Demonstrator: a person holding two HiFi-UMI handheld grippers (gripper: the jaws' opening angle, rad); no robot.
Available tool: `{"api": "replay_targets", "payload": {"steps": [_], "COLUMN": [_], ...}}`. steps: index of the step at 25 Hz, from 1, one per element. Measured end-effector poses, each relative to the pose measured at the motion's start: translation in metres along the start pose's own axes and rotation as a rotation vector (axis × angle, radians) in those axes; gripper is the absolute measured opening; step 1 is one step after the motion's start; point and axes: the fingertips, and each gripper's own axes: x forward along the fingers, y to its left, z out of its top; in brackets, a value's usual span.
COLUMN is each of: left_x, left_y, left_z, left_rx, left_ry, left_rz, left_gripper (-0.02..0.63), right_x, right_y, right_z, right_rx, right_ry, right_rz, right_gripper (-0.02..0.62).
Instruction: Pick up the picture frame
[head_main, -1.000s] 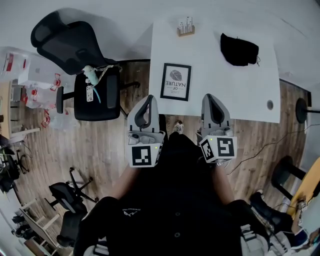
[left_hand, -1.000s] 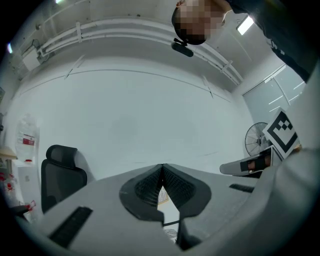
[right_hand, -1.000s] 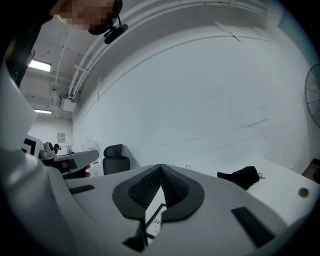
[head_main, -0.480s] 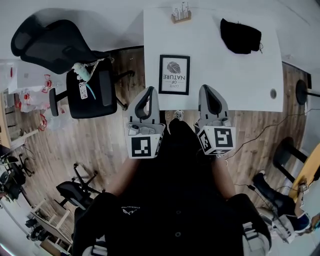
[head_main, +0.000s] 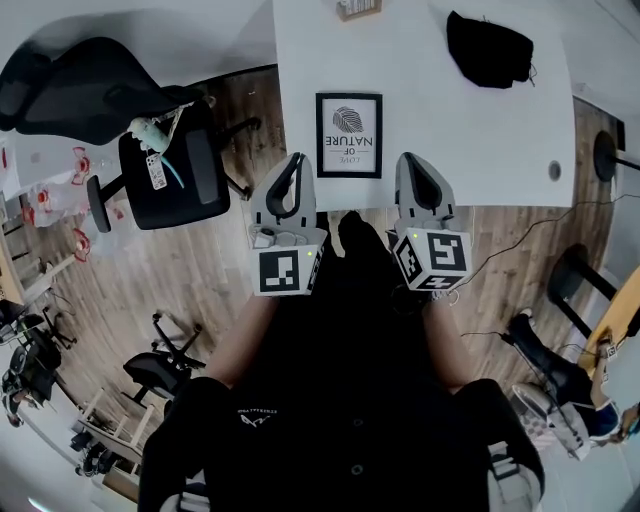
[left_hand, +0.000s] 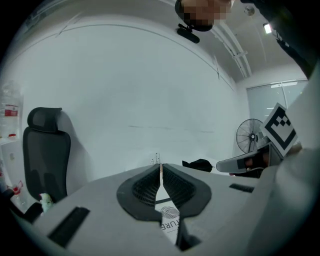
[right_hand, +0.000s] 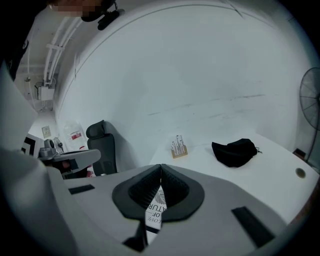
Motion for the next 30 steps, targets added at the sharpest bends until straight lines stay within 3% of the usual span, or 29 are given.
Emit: {"api": "replay_targets", "payload": {"steps": [8, 15, 19, 24, 30], "left_x": [0.029, 0.044, 0.05, 0.056, 0.061], "left_y": [0.006, 0.005, 0.002, 0.009, 0.006], "left_z": [-0.034, -0.09, -0.12, -0.159, -0.202], "left_rx": [-0.034, -0.114, -0.129, -0.138, -0.167], "left_ry": [0.105, 0.275, 0.357, 0.458, 0.579], "left_rz": [-0.04, -0.065, -0.091, -0.068, -0.086], "left_gripper": [0.008, 0.009, 0.017, 0.02, 0.074], "right_x": [0.022, 0.043, 0.054, 0.069, 0.084], "right_y": [-0.01, -0.018, -0.023, -0.028, -0.032], "right_z": [-0.03, -0.069, -0.094, -0.12, -0.159], "right_rx": [0.05, 0.065, 0.081, 0.096, 0.13], "right_ry": [0.096, 0.208, 0.281, 0.358, 0.465], "right_rz": [-0.028, -0.047, -0.041, -0.042, -0.04], "right_gripper": [0.0, 0.031, 0.065, 0.076, 0.097]}}
